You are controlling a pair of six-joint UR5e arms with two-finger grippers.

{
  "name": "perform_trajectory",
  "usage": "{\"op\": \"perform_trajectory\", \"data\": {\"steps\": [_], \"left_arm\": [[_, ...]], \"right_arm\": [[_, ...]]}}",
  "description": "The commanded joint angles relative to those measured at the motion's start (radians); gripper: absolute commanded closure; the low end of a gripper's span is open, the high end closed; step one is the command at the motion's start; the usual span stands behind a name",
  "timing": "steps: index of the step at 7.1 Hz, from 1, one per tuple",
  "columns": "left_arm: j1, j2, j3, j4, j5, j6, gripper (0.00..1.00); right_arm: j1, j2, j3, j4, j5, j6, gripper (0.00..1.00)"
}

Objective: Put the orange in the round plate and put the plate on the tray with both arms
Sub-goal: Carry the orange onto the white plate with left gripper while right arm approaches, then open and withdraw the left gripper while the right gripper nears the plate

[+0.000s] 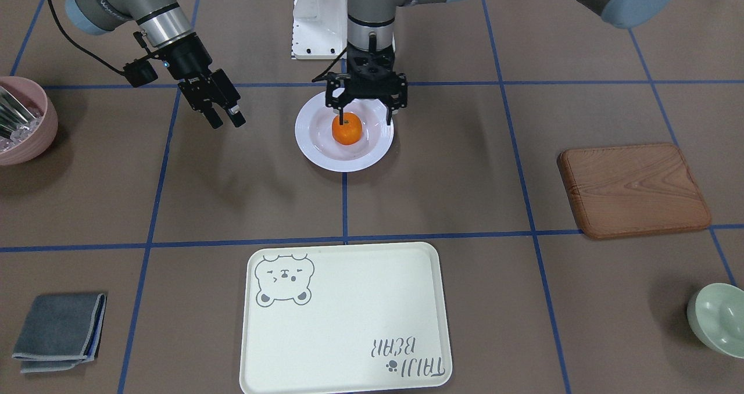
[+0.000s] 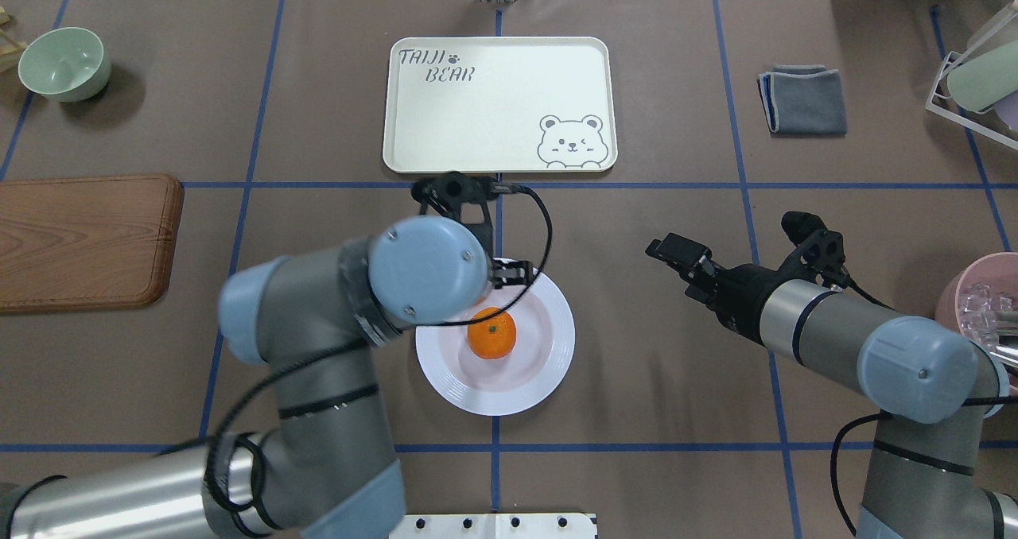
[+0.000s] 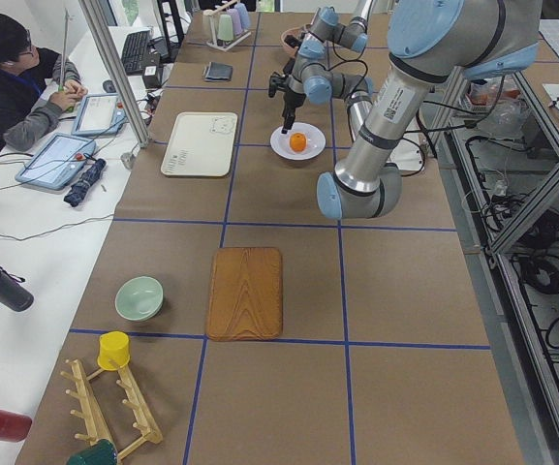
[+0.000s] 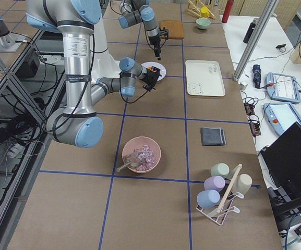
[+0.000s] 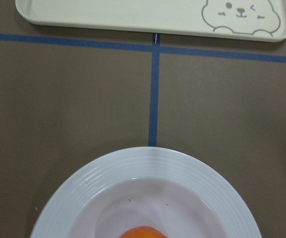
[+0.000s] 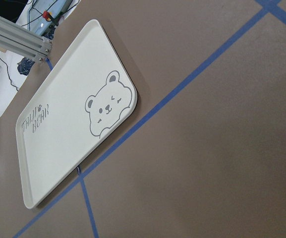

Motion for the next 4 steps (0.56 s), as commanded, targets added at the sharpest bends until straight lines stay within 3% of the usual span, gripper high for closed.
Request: {"op": "perform_trajectory", "data": {"steps": [1,2,3,4], "left_arm": [[-0.259,0.138,-0.073,0.036,-0.163,0.272,0.01],[-0.372,0.191,-0.071,0.032,-0.221,0.332,0.01],[-0.481,0.263,-0.053,0.038,-0.337,0.481,0.01],[-0.569,0.369,0.005,0.01,-0.407,0.601,0.01]], "right_arm": [[-0.076,0.006,-0.001,0.001,-0.056,0.12,0.04],[-0.092,0.012,0.005,0.002,-0.056,0.14,0.04],[-0.105,0.016,0.008,0.003,-0.062,0.168,0.04],[-0.121,0.022,0.009,0.001,-0.088,0.183,0.03]]}}
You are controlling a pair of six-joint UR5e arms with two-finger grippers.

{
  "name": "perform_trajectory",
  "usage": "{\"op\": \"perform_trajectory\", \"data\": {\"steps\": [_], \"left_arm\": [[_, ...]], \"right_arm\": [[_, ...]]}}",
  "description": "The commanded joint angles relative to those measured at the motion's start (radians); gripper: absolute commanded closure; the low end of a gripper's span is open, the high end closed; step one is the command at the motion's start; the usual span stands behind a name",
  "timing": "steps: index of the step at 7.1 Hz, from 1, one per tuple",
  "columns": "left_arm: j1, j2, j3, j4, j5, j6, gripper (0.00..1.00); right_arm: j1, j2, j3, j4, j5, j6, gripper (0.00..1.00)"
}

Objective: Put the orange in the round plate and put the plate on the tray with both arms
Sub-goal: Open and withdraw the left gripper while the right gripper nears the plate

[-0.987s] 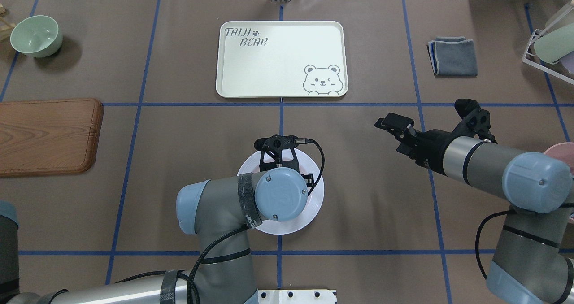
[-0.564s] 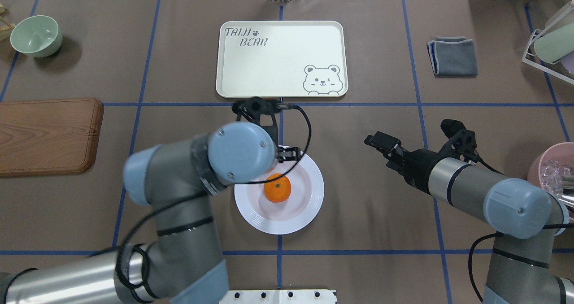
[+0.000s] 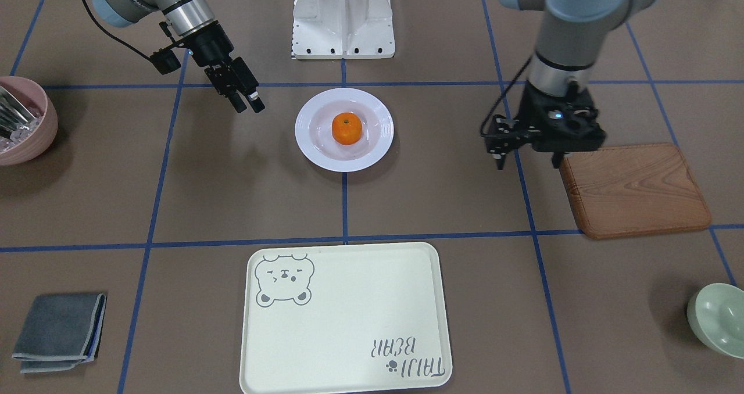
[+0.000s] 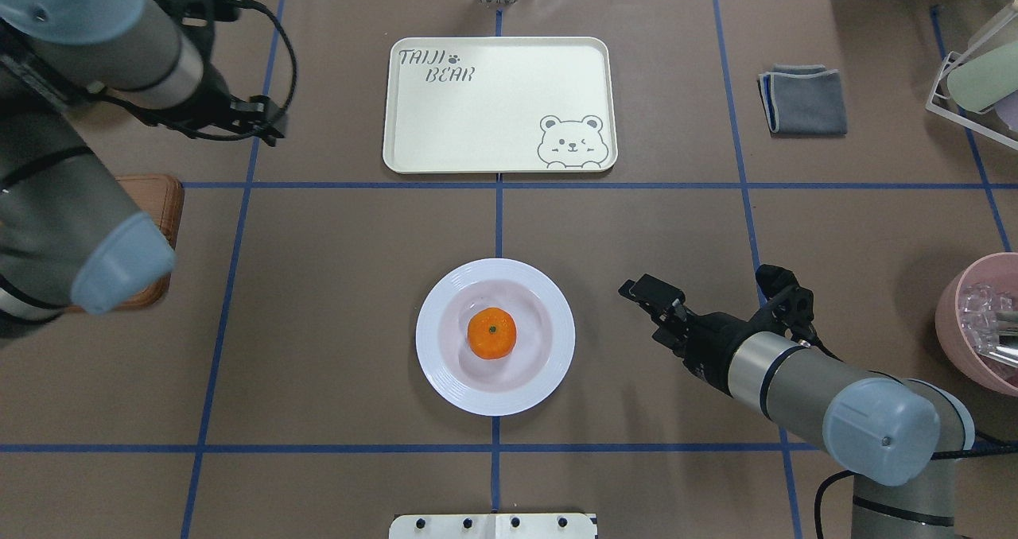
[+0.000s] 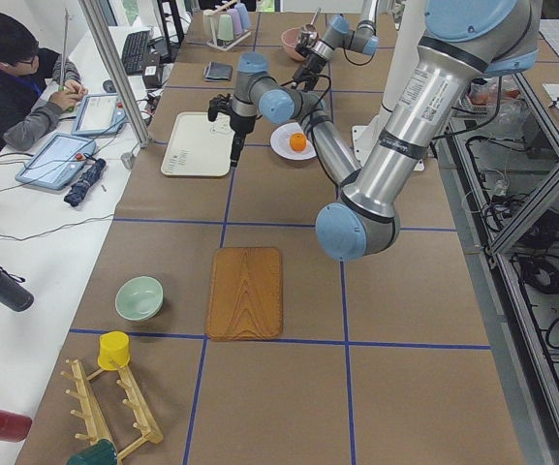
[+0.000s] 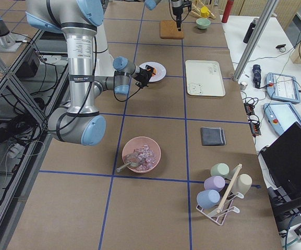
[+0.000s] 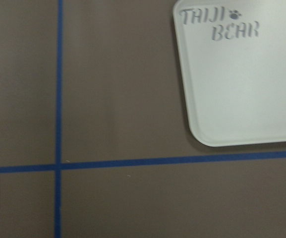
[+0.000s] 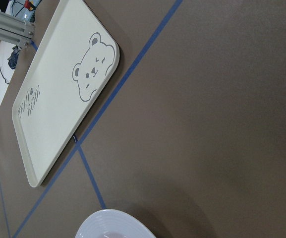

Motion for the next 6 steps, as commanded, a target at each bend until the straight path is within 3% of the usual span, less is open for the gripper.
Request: {"op": "perform_trajectory", "data": {"steps": [1,3,4,6], "left_arm": [[-0.249,0.155,0.071,-0.031,-0.138,0.366,0.01],[-0.49,0.258,0.186,-0.023,-0.34,0.794,0.01],[-0.59,0.287,0.24,-0.02,-0.346,0.973,0.01],[-0.649,0.341,0.243,-0.009,-0.387,1.026,0.01]], "right_arm": [[-0.026,0.008,-0.003,-0.001,-0.042,0.035,0.0],[-0.045,0.011,-0.009,-0.003,-0.06,0.036,0.0],[-0.081,0.025,-0.041,0.0,-0.13,0.1,0.02],[-0.115,0.132,-0.119,-0.004,-0.151,0.168,0.05]]}}
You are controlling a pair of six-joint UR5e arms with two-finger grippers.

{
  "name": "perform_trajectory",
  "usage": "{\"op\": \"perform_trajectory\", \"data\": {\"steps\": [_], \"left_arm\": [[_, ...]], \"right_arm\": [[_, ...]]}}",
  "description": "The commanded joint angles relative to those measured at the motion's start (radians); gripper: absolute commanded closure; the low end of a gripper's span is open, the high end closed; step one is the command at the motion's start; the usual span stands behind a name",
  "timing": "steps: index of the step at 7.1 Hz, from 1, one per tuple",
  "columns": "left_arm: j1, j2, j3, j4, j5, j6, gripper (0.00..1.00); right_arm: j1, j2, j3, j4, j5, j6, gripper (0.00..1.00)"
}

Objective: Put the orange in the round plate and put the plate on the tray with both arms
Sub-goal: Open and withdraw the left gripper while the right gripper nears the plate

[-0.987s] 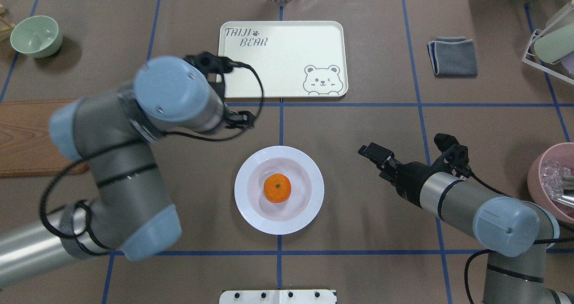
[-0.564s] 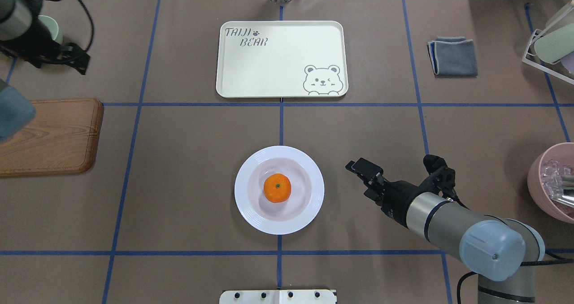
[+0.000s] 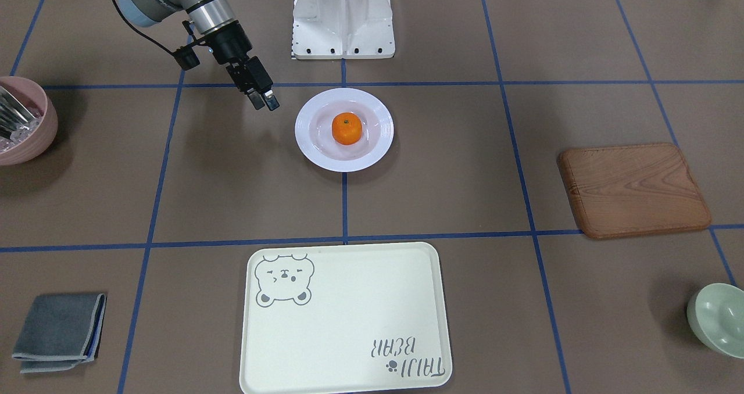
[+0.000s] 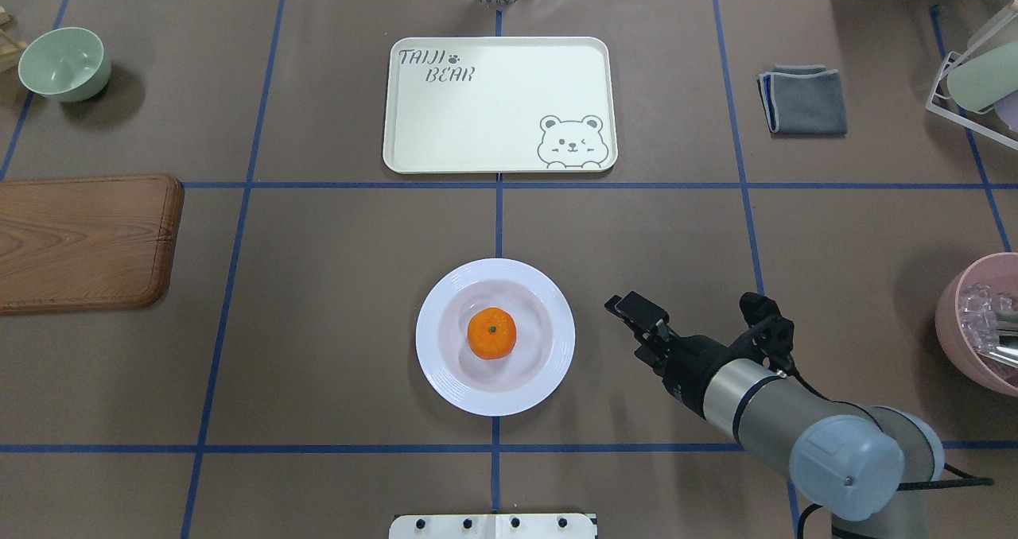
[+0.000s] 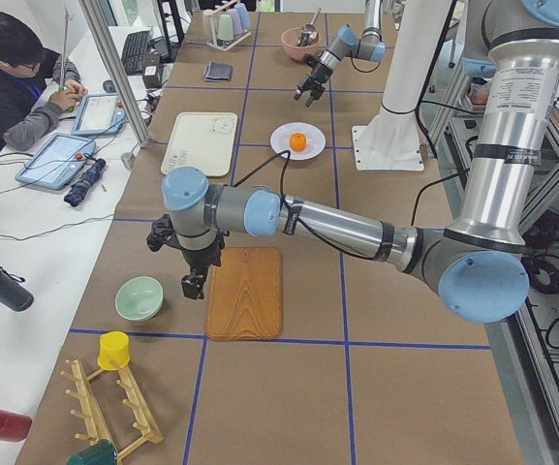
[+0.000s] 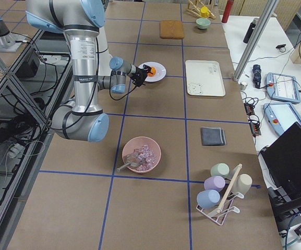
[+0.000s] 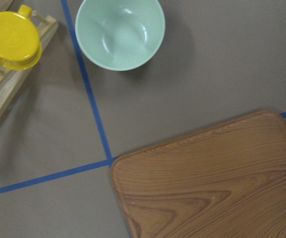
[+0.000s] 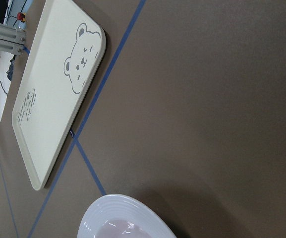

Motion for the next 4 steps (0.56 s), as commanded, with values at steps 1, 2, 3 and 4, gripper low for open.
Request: {"op": "perform_trajectory", "data": {"steps": [1,2,3,4], "left_arm": [[-0.036,0.037,0.007,0.003,-0.018,0.042,0.01],[-0.036,0.055,0.005,-0.003,-0.02,0.042,0.01],[-0.039,0.063,0.001,-0.002,-0.02,0.042,0.01],[-0.039,0.066,0.001,-0.005,-0.02,0.042,0.01]], "right_arm": [[-0.053,0.063,-0.07,-0.004,-0.041,0.043,0.07],[-0.08,0.099,-0.08,-0.018,-0.048,0.042,0.1],[-0.087,0.155,-0.124,-0.032,-0.071,0.043,0.15],[-0.101,0.164,-0.145,-0.05,-0.085,0.043,0.16]]}}
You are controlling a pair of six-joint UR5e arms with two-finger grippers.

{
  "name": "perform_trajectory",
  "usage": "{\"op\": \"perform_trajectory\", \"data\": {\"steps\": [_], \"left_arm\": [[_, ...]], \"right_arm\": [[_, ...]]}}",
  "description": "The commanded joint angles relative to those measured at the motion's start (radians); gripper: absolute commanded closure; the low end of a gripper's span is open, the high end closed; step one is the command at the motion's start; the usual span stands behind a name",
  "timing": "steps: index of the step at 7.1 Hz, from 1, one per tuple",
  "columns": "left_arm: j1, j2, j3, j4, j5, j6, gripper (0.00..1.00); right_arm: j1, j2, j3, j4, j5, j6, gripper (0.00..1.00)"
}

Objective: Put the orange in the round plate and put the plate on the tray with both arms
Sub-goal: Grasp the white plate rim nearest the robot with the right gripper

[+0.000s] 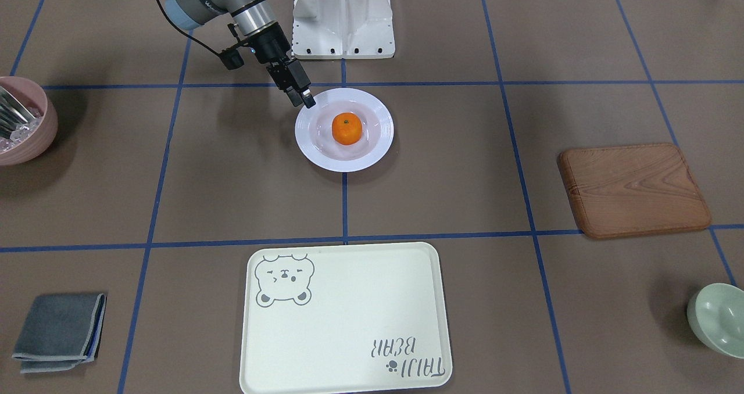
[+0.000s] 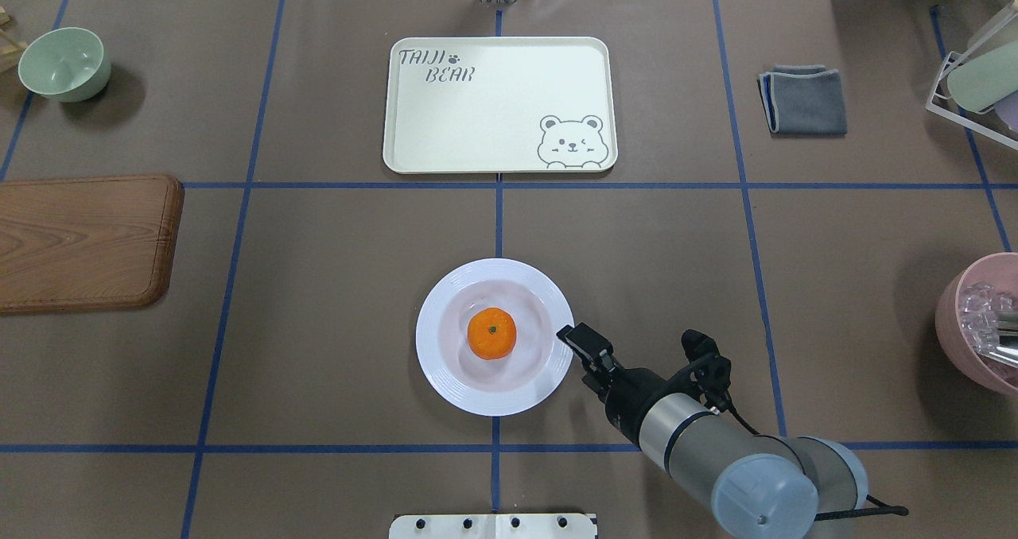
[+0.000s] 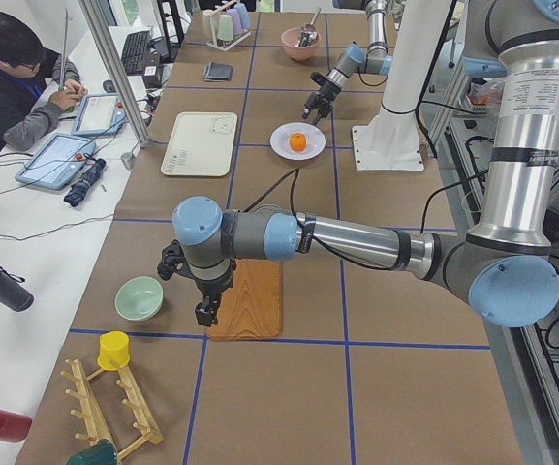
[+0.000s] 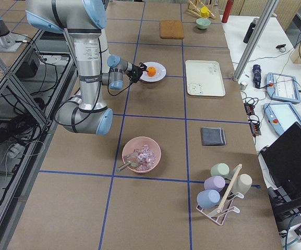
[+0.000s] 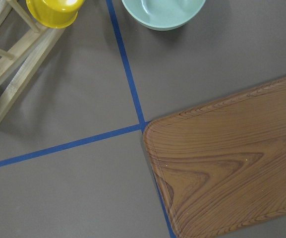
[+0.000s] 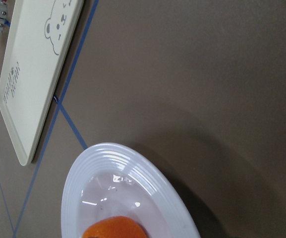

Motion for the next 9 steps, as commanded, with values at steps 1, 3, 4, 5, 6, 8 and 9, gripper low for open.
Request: {"op": "perform_trajectory", "data": {"steps": [1,3,4,5,6,8,9], "left_arm": [[-0.001,0.009,-0.002,-0.004,0.0,0.0,0.01],[-0.001,0.009,-0.002,-0.004,0.0,0.0,0.01],[-0.001,0.009,-0.003,-0.004,0.0,0.0,0.01],[-0.001,0.009,-0.005,-0.004,0.0,0.0,0.01],[-0.001,0.009,-0.005,-0.004,0.0,0.0,0.01],[-0.001,0.014,-0.009,-0.006,0.0,-0.001,0.01],[-0.001,0.018,-0.015,-0.006,0.0,-0.003,0.01]], "right_arm": [[-0.026,0.03,-0.039,-0.023,-0.023,0.0,0.17],[-0.025,0.062,-0.057,-0.034,-0.036,0.001,0.46],[-0.023,0.07,-0.057,-0.035,-0.04,0.003,0.91],[-0.022,0.068,-0.061,-0.034,-0.047,0.001,1.0],[-0.02,0.068,-0.059,-0.031,-0.061,0.001,1.0],[-0.017,0.07,-0.042,-0.02,-0.121,-0.002,1.0],[-0.016,0.07,-0.013,-0.02,-0.151,-0.011,1.0]]}}
